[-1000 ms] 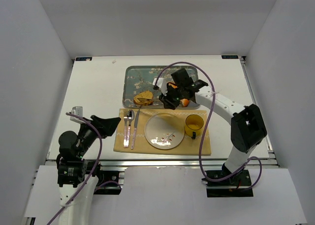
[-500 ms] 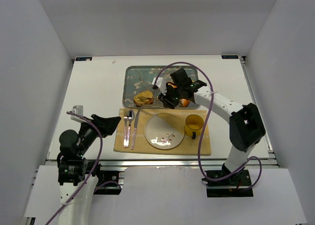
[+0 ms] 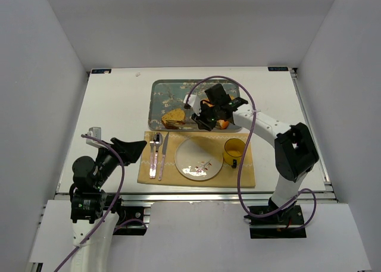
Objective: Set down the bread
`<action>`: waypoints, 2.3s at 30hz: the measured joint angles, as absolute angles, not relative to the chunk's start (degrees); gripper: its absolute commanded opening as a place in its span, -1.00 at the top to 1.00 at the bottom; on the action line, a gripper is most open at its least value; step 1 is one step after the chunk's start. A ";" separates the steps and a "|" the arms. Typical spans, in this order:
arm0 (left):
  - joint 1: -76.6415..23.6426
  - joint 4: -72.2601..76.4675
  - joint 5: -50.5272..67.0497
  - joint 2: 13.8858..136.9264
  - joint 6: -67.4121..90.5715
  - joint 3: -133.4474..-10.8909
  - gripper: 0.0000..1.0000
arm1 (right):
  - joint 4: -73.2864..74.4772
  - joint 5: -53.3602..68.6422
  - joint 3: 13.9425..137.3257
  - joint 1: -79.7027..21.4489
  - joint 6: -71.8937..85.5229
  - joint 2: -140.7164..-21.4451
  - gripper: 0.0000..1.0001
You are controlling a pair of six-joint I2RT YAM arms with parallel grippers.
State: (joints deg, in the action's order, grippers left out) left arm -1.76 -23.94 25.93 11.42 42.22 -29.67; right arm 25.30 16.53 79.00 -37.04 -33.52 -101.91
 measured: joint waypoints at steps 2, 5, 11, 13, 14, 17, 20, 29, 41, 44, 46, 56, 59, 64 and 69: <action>-1.76 -23.94 25.93 11.42 42.22 -29.67 -0.69 | 25.43 16.91 79.00 -37.04 -33.45 -101.91 0.49; -1.76 -23.94 25.93 11.42 42.22 -29.67 -0.69 | 25.56 17.39 79.02 -37.04 -33.45 -101.91 0.63; -1.76 -23.92 25.96 11.42 42.22 -29.67 -0.69 | 25.69 18.44 79.88 -37.04 -33.12 -101.62 0.71; -1.76 -23.92 25.96 11.42 42.22 -29.67 -0.69 | 25.80 18.96 80.03 -37.04 -32.75 -101.01 0.73; -1.76 -23.92 25.96 11.42 42.22 -29.67 -0.69 | 25.87 19.44 80.05 -37.04 -32.53 -100.49 0.74; -1.76 -23.92 25.96 11.42 42.22 -29.67 -0.69 | 26.04 20.82 80.05 -36.75 -31.88 -98.32 0.74; -1.76 -23.92 25.98 11.42 42.22 -29.67 -0.69 | 26.22 22.22 80.05 -36.47 -31.73 -95.37 0.74; -1.76 -23.99 25.96 10.66 42.30 -29.69 -0.69 | 29.08 24.77 70.70 -34.33 -33.76 -79.94 0.75; -1.76 -22.85 26.55 10.39 42.50 -29.58 -0.69 | 38.94 25.04 54.22 -34.30 -36.58 -61.82 0.72; -1.76 -22.20 26.81 10.44 42.50 -29.52 -0.69 | 40.05 25.06 53.17 -34.30 -36.64 -61.21 0.69; -1.76 -22.15 26.98 10.44 42.52 -29.52 -0.69 | 40.36 25.02 52.58 -34.30 -36.71 -61.23 0.65; -1.76 -22.33 27.00 9.93 42.65 -29.52 -0.69 | 42.94 25.04 52.34 -34.30 -38.96 -64.27 0.29; -1.76 -22.59 26.98 9.89 42.68 -29.52 -0.69 | 43.27 25.04 52.34 -34.30 -39.24 -64.51 0.22; -1.76 -22.74 26.96 9.63 42.68 -29.52 -0.69 | 43.38 25.08 52.40 -34.30 -39.38 -64.49 0.20; -1.76 -22.68 26.96 9.58 42.68 -29.52 -0.69 | 43.46 26.06 52.88 -34.30 -39.33 -63.53 0.28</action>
State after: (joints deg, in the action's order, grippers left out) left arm -1.76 -22.68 26.96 9.58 42.68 -29.52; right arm 43.46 26.06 52.88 -34.30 -39.33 -63.53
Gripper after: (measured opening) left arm 0.844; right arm 0.386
